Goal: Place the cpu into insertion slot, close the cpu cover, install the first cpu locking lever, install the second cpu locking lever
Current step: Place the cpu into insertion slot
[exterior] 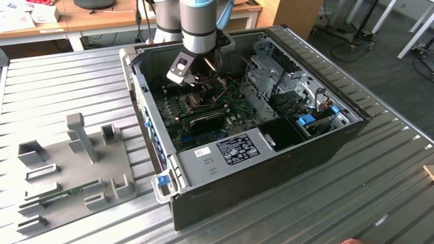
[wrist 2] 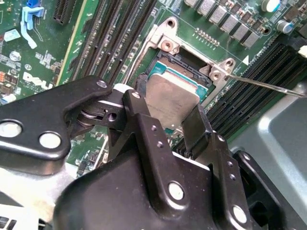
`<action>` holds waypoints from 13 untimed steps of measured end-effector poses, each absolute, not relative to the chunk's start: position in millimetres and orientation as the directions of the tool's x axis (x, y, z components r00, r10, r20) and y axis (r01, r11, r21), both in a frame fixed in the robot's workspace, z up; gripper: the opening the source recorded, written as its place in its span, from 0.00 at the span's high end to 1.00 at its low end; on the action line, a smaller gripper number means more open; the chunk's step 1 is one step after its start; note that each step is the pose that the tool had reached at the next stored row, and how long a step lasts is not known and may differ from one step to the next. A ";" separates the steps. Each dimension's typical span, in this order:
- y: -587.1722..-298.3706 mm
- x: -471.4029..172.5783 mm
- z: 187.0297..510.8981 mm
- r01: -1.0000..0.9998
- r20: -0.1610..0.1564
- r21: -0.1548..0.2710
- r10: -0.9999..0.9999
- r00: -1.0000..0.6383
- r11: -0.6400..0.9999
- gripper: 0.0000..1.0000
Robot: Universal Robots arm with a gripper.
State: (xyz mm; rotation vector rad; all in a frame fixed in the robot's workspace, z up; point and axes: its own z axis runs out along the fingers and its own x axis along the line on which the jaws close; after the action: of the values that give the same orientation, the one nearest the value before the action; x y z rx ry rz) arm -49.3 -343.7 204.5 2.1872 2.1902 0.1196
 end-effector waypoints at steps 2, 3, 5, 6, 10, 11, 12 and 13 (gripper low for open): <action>-343.8 -49.4 204.2 0.996 0.023 0.085 1.000 -0.002 0.000 0.46; -343.8 -49.4 204.1 0.996 0.023 0.085 1.000 -0.002 0.000 0.46; -343.7 -49.3 202.9 0.996 0.024 0.086 1.000 -0.002 0.000 0.46; -343.7 -49.4 202.3 0.996 0.023 0.086 1.000 -0.002 0.000 0.46; -343.8 -49.4 200.9 0.996 0.023 0.085 1.000 -0.002 0.000 0.46; -343.8 -49.4 200.6 0.996 0.023 0.086 1.000 -0.002 0.000 0.46; -343.8 -49.4 200.3 0.996 0.023 0.086 1.000 -0.002 0.000 0.46; -343.7 -49.4 200.0 0.996 0.024 0.086 1.000 -0.002 0.000 0.46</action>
State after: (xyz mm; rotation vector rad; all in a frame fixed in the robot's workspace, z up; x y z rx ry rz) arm -49.4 -343.7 200.0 2.1873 2.1902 0.1198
